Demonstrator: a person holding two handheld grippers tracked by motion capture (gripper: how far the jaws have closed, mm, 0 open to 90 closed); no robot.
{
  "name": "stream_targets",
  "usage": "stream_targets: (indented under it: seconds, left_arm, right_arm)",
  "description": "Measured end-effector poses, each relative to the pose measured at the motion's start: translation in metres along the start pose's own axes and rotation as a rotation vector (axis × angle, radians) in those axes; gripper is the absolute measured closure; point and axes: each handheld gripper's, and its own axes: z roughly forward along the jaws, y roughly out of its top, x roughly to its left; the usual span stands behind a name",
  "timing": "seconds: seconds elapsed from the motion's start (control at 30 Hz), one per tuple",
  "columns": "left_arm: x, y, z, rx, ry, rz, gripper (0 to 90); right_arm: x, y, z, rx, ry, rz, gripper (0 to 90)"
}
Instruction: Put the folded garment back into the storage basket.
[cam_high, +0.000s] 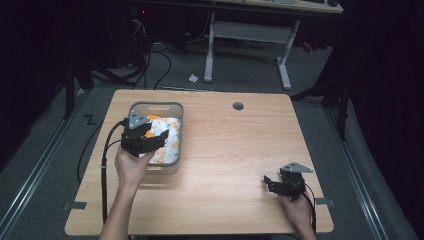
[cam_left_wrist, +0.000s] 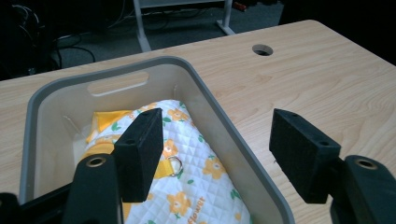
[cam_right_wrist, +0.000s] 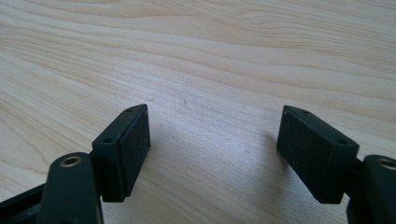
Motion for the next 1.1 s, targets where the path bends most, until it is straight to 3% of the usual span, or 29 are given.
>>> stream_targets:
  seconds: [1.1]
  left_arm:
    - [-0.031, -0.02, -0.015, -0.064, -0.102, 0.025, 36.1]
  right_arm:
    - [0.0, 0.0, 0.0, -0.001, 0.0, -0.002, 25.8]
